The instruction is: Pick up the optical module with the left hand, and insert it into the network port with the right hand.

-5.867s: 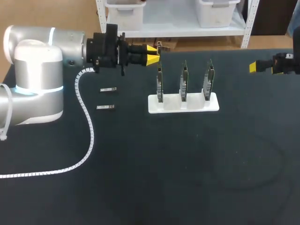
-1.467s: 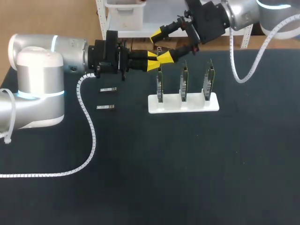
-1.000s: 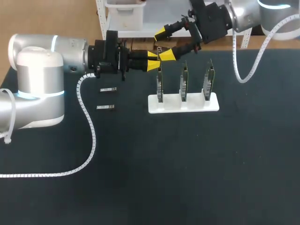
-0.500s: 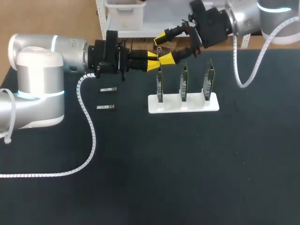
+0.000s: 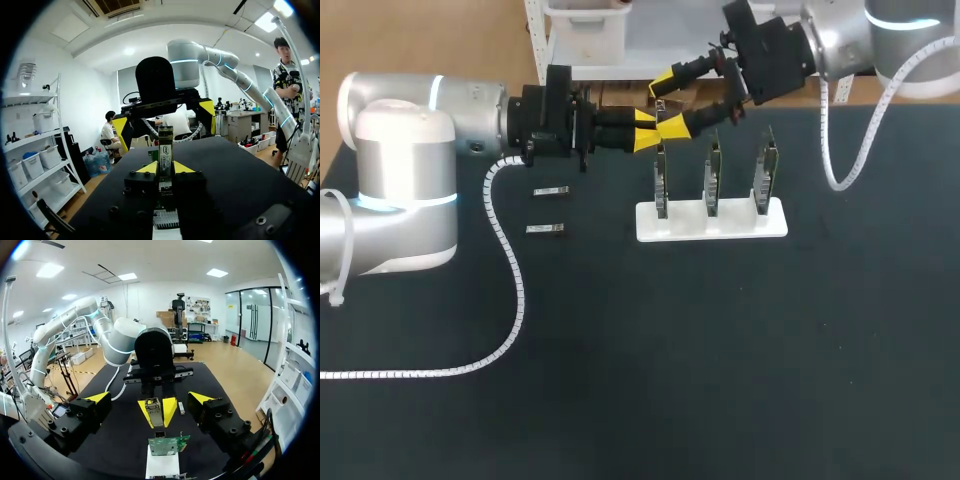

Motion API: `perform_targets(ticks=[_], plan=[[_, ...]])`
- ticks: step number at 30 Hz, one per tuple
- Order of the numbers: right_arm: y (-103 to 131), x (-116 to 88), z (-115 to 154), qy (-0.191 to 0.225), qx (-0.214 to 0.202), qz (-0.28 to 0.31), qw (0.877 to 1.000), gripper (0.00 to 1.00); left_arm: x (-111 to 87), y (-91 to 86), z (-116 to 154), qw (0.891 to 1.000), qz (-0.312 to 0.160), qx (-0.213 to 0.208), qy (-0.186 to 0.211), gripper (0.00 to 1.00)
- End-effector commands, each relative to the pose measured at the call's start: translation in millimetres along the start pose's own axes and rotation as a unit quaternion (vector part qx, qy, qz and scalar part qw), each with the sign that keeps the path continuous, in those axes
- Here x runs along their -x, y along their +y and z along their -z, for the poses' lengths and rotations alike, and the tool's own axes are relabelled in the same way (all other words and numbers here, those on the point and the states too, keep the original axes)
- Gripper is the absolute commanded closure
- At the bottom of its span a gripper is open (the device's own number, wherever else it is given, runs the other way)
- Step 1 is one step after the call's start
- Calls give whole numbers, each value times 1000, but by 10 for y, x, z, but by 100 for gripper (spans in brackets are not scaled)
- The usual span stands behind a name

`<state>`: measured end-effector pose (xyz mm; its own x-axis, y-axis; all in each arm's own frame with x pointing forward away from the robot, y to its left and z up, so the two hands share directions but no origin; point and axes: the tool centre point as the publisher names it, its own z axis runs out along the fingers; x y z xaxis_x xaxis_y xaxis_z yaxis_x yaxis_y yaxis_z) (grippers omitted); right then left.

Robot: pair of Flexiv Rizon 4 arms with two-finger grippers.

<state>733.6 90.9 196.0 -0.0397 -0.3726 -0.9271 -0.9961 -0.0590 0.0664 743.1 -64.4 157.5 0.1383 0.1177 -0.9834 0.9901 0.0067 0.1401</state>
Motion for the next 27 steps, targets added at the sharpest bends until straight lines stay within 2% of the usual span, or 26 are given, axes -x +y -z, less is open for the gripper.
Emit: perform_targets(ticks=[1,4,5,6,7,27], plan=[[33,-1,7,0,-3,0,1000,0,0,3,1,1000,0,0,1,100],[33,-1,7,0,-3,0,1000,0,0,3,1,1000,0,0,1,100],[33,-1,7,0,-3,0,1000,50,0,3,1,1000,0,0,1,100],[33,-1,7,0,-3,0,1000,70,0,3,1,1000,0,0,1,100],[33,-1,7,0,-3,0,1000,100,0,3,1,1000,0,0,1,100],[33,-1,7,0,-3,0,1000,100,0,3,1,1000,0,0,1,100]])
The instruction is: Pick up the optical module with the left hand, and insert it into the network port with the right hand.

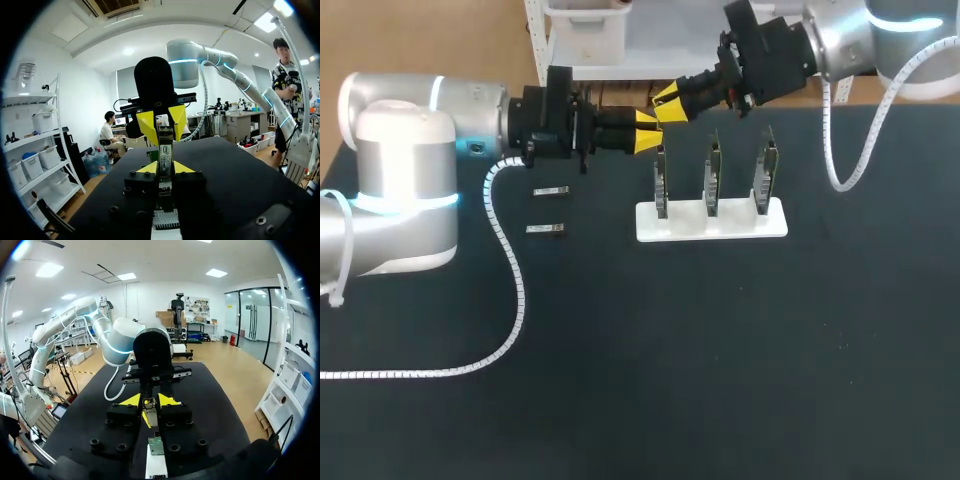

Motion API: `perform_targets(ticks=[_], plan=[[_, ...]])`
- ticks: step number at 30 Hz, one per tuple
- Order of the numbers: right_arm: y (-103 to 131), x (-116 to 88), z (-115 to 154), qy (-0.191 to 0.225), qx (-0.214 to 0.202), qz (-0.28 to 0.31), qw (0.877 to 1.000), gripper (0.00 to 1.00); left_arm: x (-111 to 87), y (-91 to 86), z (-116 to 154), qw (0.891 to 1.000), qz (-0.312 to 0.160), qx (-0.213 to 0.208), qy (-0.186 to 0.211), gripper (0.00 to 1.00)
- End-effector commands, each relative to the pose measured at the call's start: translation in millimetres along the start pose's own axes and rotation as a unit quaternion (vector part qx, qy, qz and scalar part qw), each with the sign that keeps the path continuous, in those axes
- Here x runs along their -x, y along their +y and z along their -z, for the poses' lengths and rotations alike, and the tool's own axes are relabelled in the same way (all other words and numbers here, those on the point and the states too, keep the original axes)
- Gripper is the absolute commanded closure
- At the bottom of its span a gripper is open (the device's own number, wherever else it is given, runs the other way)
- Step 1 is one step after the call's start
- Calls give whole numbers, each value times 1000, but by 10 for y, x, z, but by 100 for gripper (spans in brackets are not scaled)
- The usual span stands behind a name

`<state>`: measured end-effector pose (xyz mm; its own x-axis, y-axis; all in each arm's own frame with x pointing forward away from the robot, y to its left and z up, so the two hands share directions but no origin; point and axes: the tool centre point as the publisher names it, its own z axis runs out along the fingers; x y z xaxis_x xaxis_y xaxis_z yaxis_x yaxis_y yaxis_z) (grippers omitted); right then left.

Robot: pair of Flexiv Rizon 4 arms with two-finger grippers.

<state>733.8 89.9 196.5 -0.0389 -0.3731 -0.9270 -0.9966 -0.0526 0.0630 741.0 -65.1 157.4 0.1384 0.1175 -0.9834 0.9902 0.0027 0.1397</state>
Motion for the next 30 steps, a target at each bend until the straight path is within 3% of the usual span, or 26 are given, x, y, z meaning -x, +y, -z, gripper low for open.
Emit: perform_targets(ticks=[1,3,4,5,6,30], plan=[[34,-2,-3,-1,0,0,1000,100,-3,25,7,1000,0,2,1,100],[34,-2,-3,-1,0,0,1000,100,-3,25,7,1000,0,2,1,100],[34,-2,-3,-1,0,0,1000,100,-3,25,7,1000,0,2,1,62],[34,-2,-3,-1,0,0,1000,100,-3,25,7,1000,0,2,1,3],[34,-2,-3,-1,0,0,1000,100,-3,25,7,1000,0,2,1,0],[34,-2,-3,-1,0,0,1000,100,12,65,14,1000,-7,1,5,0]])
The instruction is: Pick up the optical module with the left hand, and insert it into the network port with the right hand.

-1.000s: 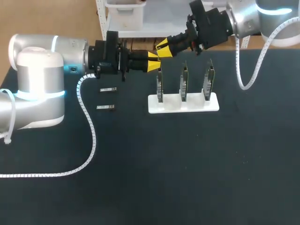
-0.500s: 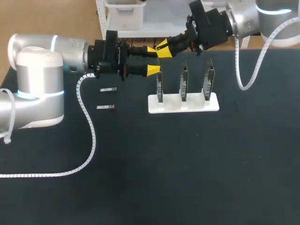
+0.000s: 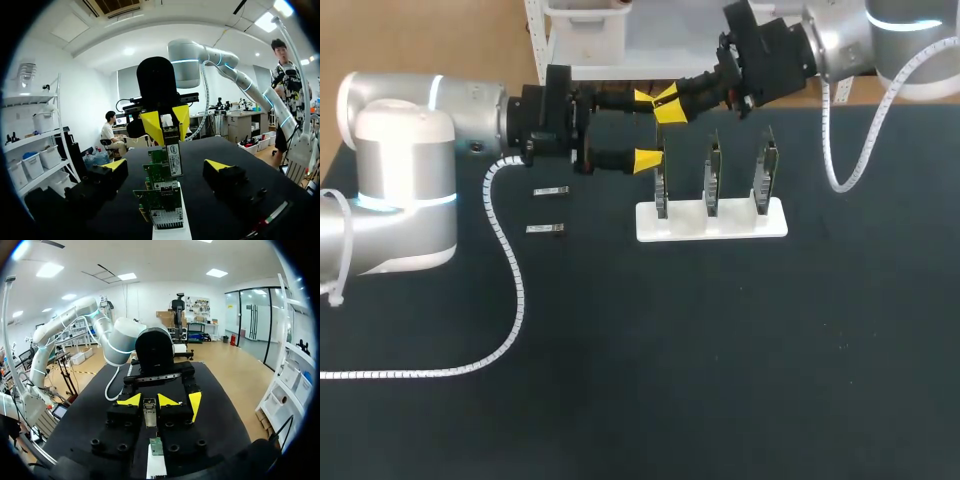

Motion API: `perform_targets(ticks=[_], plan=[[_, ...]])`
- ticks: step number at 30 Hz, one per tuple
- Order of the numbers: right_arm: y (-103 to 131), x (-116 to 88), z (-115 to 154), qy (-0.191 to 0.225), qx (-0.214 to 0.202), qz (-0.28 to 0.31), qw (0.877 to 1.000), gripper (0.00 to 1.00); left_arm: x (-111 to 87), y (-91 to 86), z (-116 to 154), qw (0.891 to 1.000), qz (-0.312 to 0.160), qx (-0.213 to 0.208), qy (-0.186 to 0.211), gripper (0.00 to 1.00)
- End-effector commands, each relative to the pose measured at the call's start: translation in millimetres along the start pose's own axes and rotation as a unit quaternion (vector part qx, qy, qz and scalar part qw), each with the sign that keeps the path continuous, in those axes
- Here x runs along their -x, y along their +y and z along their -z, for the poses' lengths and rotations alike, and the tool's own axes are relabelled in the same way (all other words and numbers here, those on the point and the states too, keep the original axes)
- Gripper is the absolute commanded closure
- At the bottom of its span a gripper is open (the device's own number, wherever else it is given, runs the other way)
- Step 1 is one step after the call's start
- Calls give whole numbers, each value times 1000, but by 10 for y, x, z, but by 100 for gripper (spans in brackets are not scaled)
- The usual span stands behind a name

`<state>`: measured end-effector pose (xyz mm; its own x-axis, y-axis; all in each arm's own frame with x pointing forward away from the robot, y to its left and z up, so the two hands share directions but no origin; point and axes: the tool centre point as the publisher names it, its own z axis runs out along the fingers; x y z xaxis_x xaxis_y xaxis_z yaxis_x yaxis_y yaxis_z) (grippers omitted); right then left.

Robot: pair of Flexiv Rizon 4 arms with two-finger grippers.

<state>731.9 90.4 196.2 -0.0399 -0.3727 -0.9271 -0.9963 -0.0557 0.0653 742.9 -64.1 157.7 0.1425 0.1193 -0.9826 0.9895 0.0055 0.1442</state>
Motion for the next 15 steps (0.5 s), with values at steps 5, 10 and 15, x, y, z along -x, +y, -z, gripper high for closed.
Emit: perform_targets(ticks=[5,10,15], plan=[[15,0,3,0,-2,0,1000,100,48,111,61,999,-7,-7,31,0],[15,0,3,0,-2,0,1000,100,71,141,168,998,0,-17,64,0],[15,0,3,0,-2,0,1000,100,59,124,296,995,16,-25,96,0]])
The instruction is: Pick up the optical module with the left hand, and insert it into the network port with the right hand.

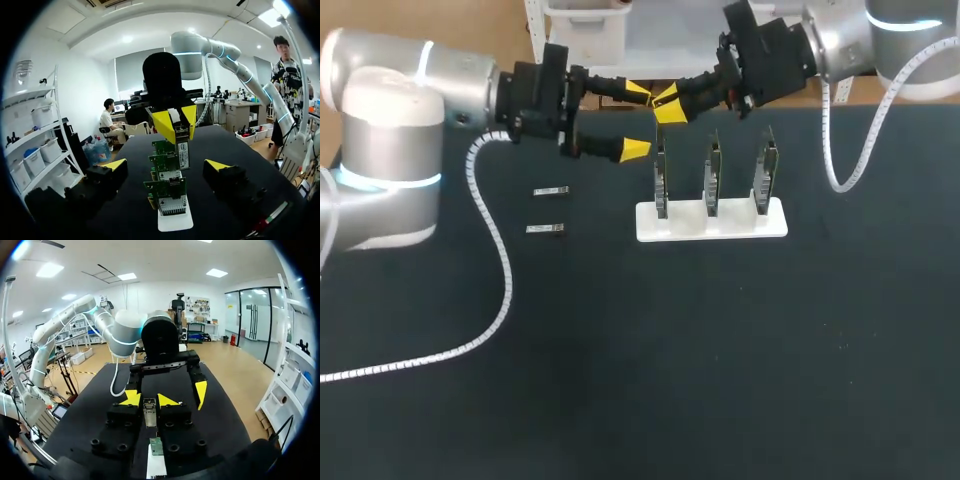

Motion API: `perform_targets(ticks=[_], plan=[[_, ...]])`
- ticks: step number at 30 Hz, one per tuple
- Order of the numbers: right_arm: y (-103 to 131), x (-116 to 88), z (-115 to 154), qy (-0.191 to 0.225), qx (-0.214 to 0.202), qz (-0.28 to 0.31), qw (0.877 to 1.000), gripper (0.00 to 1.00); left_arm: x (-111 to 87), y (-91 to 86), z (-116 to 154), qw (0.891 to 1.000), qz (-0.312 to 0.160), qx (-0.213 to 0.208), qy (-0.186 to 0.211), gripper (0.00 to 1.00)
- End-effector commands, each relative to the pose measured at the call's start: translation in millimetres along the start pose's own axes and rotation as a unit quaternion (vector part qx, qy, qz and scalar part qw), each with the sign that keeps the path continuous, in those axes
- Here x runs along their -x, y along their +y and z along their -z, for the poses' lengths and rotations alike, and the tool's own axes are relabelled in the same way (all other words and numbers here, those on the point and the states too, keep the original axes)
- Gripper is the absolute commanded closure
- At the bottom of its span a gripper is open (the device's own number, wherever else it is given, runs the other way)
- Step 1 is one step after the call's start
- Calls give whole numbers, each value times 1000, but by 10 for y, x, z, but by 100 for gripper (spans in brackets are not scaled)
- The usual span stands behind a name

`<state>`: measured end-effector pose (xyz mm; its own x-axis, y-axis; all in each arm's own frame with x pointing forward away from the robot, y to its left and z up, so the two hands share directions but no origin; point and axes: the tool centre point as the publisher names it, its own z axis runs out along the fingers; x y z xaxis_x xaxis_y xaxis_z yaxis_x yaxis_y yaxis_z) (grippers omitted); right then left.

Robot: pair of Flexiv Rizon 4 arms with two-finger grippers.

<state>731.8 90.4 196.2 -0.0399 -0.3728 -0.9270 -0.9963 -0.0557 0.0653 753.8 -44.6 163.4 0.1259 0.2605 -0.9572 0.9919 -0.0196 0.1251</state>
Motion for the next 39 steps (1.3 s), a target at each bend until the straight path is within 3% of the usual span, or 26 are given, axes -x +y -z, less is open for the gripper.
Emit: perform_targets(ticks=[1,6,10,30,39], plan=[[14,-1,3,0,-2,0,1000,100,17,-9,135,999,11,-13,30,0],[14,-1,3,0,-2,0,1000,100,-6,-48,286,999,20,-4,43,0],[14,-1,3,0,-2,0,1000,100,-40,-51,355,999,22,4,29,0],[14,-1,3,0,-2,0,1000,100,-14,-35,267,1000,16,-4,4,0],[-81,49,-41,25,27,20,999,100,-14,-35,267,1000,16,-4,4,0]])
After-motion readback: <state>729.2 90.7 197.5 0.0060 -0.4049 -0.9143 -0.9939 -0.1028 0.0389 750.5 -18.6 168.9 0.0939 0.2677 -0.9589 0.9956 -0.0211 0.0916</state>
